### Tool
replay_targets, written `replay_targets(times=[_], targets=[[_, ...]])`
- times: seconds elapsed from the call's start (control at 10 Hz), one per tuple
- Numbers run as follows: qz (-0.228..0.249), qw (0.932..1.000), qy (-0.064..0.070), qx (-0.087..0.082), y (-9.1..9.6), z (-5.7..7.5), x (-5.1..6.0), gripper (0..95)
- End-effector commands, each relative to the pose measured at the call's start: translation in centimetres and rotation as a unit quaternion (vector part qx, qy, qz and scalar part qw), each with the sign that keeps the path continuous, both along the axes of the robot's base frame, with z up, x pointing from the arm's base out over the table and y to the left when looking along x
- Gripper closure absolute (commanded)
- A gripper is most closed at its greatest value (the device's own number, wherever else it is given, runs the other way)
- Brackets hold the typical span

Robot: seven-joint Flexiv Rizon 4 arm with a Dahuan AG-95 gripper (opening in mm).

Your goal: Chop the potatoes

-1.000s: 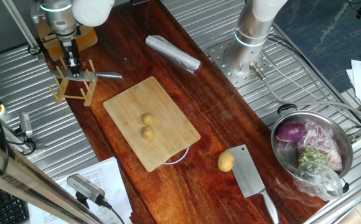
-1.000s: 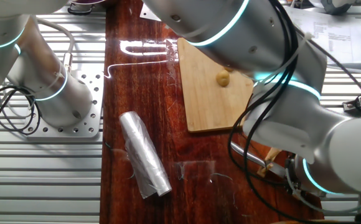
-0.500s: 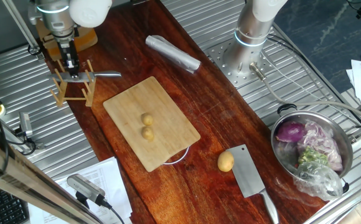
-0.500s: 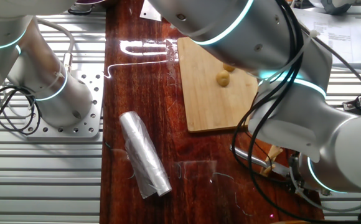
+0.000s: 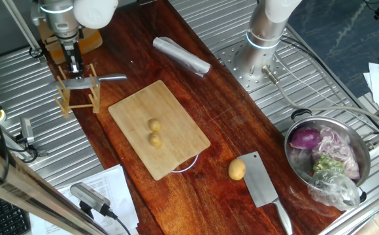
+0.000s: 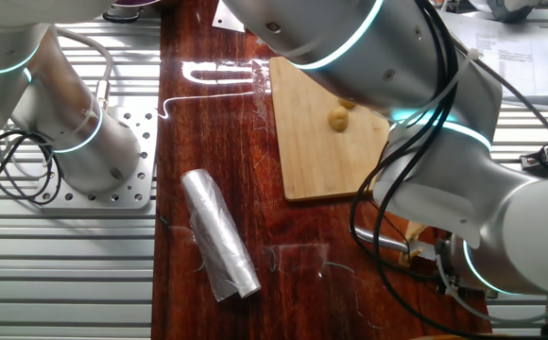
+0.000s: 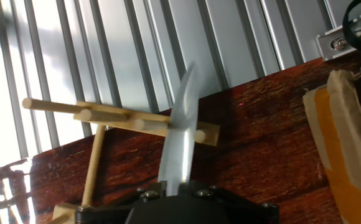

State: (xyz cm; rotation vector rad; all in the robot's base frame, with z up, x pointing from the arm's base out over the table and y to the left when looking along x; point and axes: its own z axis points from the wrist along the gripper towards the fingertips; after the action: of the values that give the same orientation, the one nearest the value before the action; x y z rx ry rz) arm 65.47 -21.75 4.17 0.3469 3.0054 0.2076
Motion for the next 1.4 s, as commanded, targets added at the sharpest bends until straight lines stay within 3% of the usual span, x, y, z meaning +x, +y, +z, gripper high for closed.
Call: replay_targets(times=[0.1, 0.5, 0.6, 0.7, 1.1, 1.4], targets=[[0.001, 1.0, 0.001, 0.004, 0.0, 0.0, 0.0, 95.0], [0.0, 0.9999, 0.009, 0.006, 0.0, 0.3, 0.0, 95.0], [0.002, 0.9997, 0.024, 0.005, 0.1, 0.5, 0.0, 95.0], [0.005, 0.9995, 0.031, 0.002, 0.1, 0.6, 0.0, 95.0], [0.012, 0.9988, 0.048, -0.002, 0.1, 1.9, 0.0, 95.0], [0.012, 0.9987, 0.049, -0.003, 0.1, 2.0, 0.0, 95.0]])
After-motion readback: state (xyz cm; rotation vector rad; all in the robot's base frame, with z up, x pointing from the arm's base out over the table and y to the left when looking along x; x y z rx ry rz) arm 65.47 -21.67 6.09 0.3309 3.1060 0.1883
